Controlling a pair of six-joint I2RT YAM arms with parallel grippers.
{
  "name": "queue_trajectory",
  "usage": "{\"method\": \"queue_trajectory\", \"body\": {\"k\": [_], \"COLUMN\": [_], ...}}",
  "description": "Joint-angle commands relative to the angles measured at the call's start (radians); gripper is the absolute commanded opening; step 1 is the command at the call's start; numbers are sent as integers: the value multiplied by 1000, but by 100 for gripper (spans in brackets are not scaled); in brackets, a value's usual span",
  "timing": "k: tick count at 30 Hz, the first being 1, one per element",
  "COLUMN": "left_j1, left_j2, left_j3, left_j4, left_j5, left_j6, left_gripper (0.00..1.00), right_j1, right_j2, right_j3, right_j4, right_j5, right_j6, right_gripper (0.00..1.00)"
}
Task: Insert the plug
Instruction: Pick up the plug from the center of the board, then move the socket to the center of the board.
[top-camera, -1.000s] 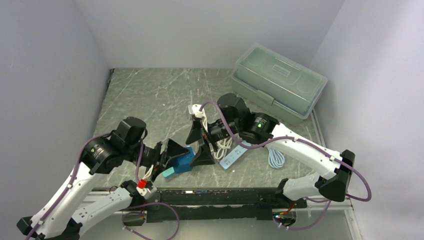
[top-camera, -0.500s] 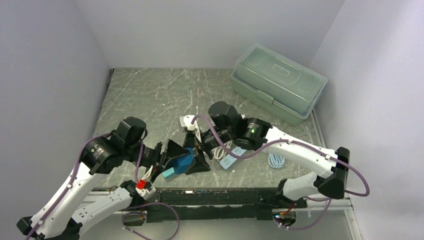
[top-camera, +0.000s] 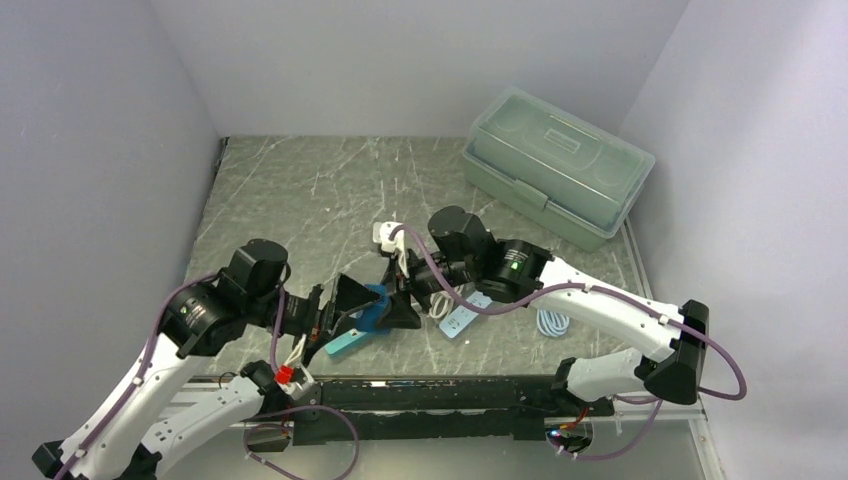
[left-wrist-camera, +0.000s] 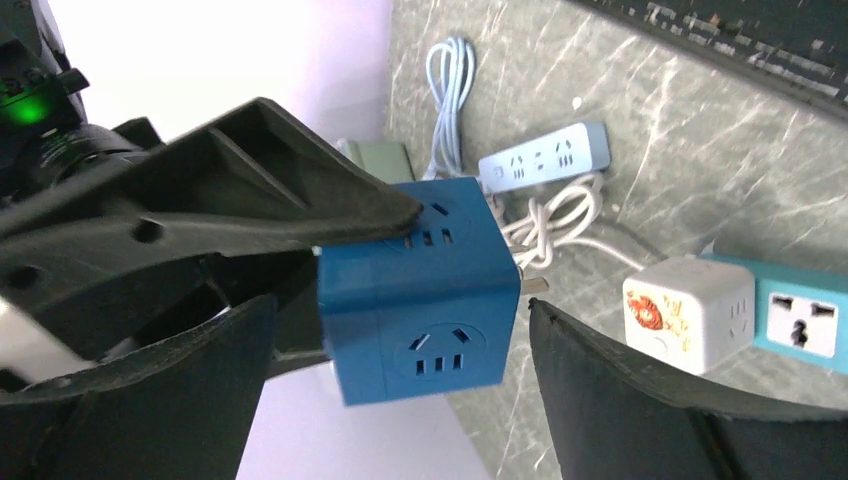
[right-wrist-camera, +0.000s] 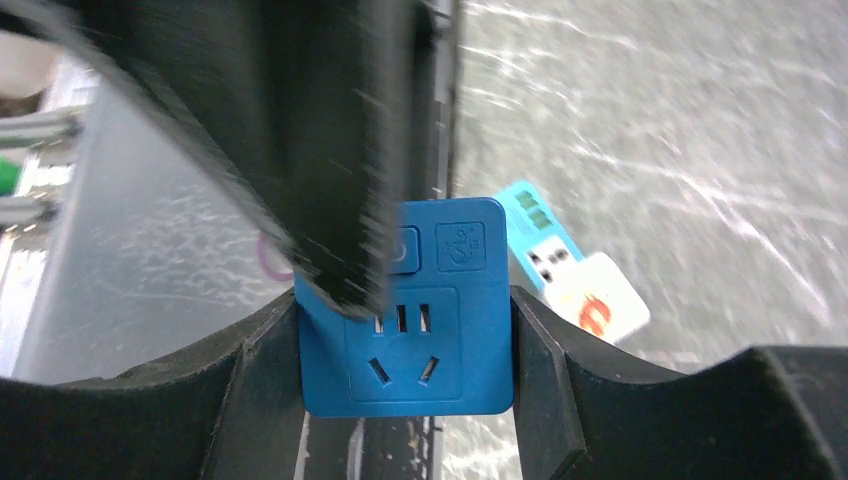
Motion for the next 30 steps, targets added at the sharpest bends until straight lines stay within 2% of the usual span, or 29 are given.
{"method": "queue_trajectory", "body": {"k": [1, 7, 9, 12, 16, 20, 24, 30], "left_j1": [-1, -1, 0, -1, 1, 1, 0, 1], "left_j2": [-61, -116, -110, -72, -3, 29, 46, 135], "left_j3": [-57, -162, -179, -190, -200, -216, -220, -169], "left_j4": [89, 134, 159, 198, 240, 299, 347, 437], "left_j5": [-85, -300, -366, -476, -590, -643, -630, -573], "left_j6": [-30, -280, -456, -666, -847, -969, -1043, -1139], "left_gripper": [100, 100, 100, 100, 100, 100, 100, 100], "right_j1": [-70, -152, -157, -177, -205, -236, -282, -297], "right_j2": [-76, -123, -132, -140, -134, -101, -59, -66], "right_j3": [-59, -128, -163, -227, -291, -332, -363, -383], "right_j4": [-24, -151, -187, -217, -246, -295, -316, -209], "right_j5": [273, 694, 822, 930, 962, 1046, 1079, 1019], "right_j6": [97, 253, 299, 344, 416, 476, 496, 442], "right_gripper": [0, 0, 0, 0, 0, 0, 0, 0]}}
